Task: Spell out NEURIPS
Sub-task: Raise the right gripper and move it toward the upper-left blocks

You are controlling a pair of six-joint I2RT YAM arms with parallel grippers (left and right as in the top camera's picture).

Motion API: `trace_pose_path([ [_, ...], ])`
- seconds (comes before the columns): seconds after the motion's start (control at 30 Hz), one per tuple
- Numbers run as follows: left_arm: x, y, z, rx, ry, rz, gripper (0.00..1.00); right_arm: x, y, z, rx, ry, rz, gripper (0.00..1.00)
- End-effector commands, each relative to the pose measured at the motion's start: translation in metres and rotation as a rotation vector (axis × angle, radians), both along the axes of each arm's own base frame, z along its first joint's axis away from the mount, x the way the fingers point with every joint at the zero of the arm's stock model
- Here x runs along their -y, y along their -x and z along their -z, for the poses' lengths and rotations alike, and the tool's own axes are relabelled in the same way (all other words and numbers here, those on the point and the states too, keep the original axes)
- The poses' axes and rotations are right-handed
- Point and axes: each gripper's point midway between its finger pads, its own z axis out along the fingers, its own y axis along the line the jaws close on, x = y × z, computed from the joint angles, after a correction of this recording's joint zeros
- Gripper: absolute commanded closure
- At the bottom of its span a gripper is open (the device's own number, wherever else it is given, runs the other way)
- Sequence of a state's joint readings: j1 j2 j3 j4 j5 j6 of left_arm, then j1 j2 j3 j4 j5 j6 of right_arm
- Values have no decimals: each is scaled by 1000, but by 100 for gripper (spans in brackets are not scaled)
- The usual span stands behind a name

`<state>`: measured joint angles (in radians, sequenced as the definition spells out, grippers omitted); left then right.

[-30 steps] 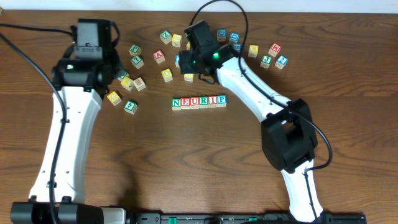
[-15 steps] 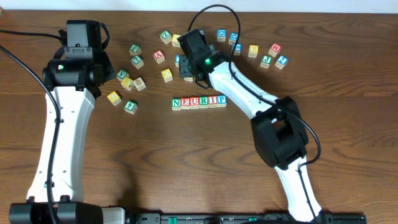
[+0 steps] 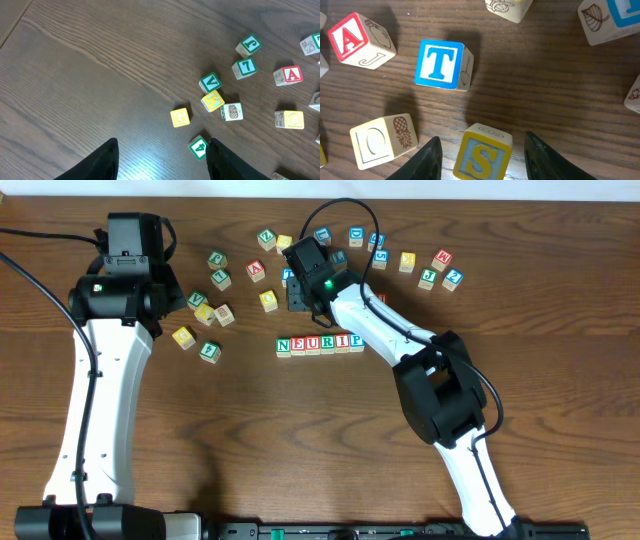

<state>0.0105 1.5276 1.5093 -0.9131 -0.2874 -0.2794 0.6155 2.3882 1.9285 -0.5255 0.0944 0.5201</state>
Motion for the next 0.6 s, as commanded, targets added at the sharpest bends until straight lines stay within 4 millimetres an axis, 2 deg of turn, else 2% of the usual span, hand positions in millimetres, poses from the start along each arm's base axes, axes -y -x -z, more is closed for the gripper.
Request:
trace_pose_path([
  [0.0, -3, 2, -7, 9, -20, 4, 45, -2, 3, 12, -16, 7, 11, 53],
  [0.17, -3, 2, -7, 8, -20, 4, 45, -1, 5, 21, -32, 19, 11, 57],
  [0.57, -3, 2, -6, 8, -19, 4, 45, 1, 6, 23, -36, 36, -5, 69],
])
